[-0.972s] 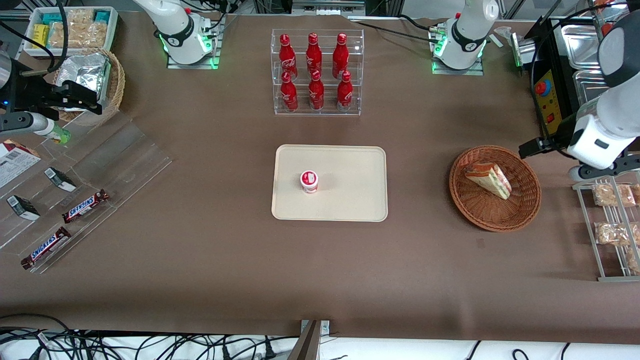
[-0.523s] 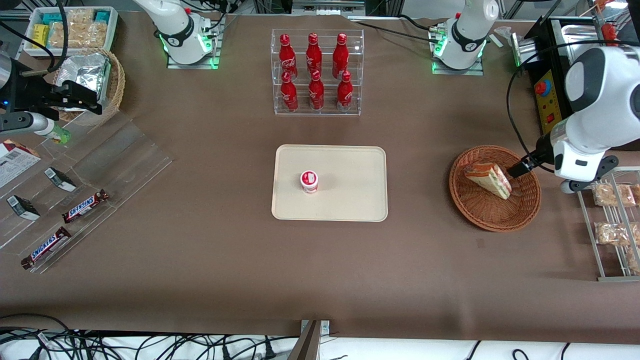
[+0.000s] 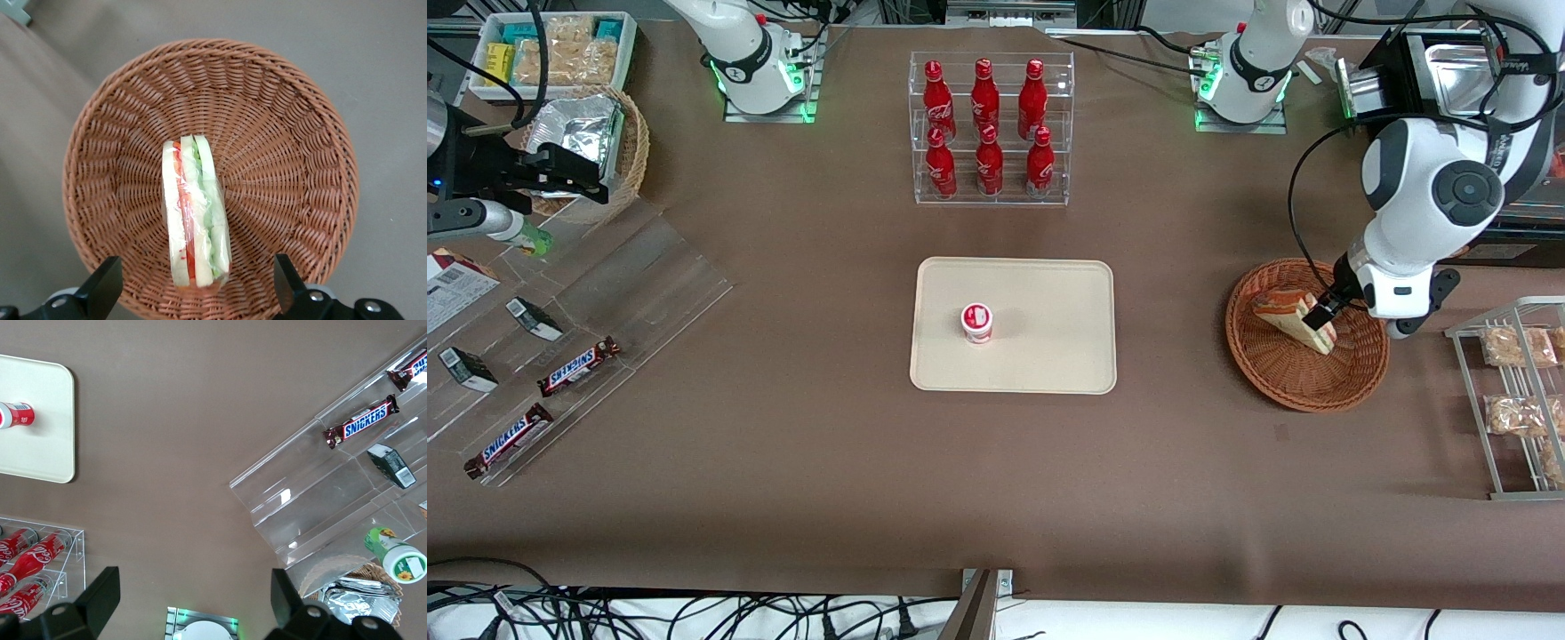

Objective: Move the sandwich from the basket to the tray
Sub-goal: 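Lower the open left gripper around the sandwich and close it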

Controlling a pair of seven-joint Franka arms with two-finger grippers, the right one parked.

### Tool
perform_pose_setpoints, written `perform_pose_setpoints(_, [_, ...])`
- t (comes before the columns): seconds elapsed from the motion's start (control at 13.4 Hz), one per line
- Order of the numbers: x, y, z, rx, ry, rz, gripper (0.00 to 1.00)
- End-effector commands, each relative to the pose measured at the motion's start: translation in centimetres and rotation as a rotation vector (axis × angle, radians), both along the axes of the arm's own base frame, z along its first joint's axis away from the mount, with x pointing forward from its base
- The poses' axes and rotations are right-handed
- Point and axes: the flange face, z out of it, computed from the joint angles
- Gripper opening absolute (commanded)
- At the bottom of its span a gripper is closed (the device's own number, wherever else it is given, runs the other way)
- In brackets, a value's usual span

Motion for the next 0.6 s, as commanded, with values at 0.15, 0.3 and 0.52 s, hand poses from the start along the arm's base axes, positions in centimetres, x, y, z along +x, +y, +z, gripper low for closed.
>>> perform_pose_setpoints(0.15, [-1.8, 1.5, -3.3, -0.007, -0.074, 0.035, 1.0])
perform_pose_setpoints(0.3, [-2.2, 1.3, -5.0, -0.022, -0.097, 0.061, 1.0])
perform_pose_setpoints(0.52, [-3.0, 1.1, -7.5, -0.042, -0.121, 0.076, 1.0])
